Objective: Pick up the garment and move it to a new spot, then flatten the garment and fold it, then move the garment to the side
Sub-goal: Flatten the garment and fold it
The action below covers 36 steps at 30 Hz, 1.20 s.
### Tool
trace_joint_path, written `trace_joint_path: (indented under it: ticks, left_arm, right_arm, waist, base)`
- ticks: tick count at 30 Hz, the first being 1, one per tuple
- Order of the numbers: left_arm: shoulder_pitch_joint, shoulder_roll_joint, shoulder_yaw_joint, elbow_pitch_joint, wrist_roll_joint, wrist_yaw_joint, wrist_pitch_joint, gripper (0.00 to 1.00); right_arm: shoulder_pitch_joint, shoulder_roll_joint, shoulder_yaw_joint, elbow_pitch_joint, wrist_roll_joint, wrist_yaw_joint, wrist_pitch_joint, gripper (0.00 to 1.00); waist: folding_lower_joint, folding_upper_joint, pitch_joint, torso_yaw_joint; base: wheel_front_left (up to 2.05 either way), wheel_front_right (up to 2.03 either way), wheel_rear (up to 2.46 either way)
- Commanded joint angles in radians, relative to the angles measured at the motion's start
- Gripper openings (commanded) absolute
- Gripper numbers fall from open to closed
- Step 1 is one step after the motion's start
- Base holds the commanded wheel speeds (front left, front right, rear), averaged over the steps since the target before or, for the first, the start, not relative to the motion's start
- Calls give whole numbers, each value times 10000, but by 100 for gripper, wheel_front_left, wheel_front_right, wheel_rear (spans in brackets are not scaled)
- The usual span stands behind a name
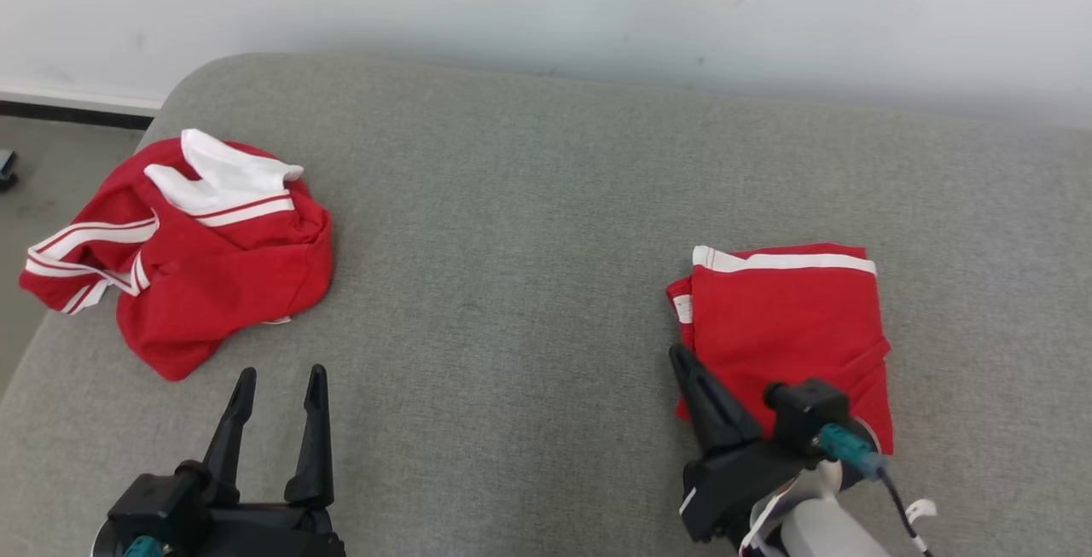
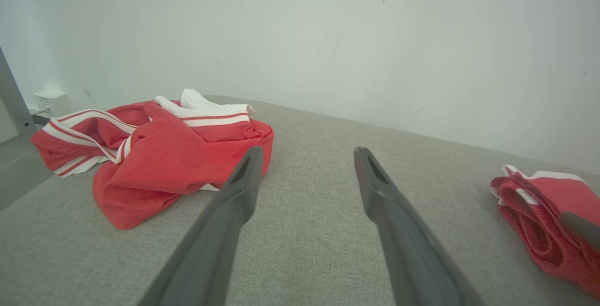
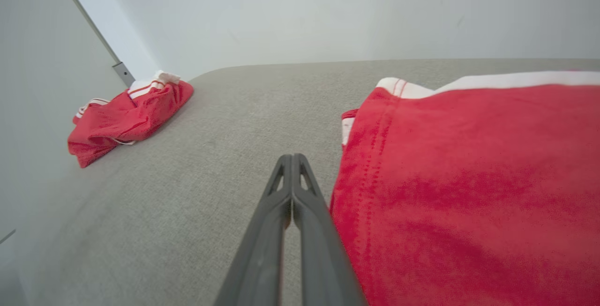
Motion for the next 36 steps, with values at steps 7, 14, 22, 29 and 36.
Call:
trace_joint_path:
  ticks: [7, 14, 22, 29, 36]
  left_arm:
    - [249, 112, 93, -5, 119, 6, -6, 100]
    - [481, 274, 117, 18, 235, 6, -6, 100]
    - [986, 439, 284, -175, 338, 6, -6, 100]
    - [1539, 689, 170, -645, 521, 6, -6, 100]
    - [1892, 699, 96, -999, 860, 6, -6, 100]
  right_arm:
    - [563, -438, -668, -1702, -199, -23, -9, 0]
    - [1478, -911, -1886, -2950, -163, -23, -9, 0]
    - [3111, -886, -3240, -4208, -507, -24, -11, 36]
    - [4011, -688, -3508, -4800, -695, -24, -10, 100]
    - [4318, -540, -3676, -4914, -940, -24, -10, 100]
  waist:
    - [-1, -1, -401, -745]
    - [-1, -1, -813, -1390]
    - [-1, -1, -1308, -1664]
    - [-1, -1, -1525, -1745]
    - [-1, -1, -1595, -1588]
  base:
    - [0, 0, 0]
    - [0, 0, 0]
    - [0, 0, 0]
    - [0, 0, 0]
    - [0, 0, 0]
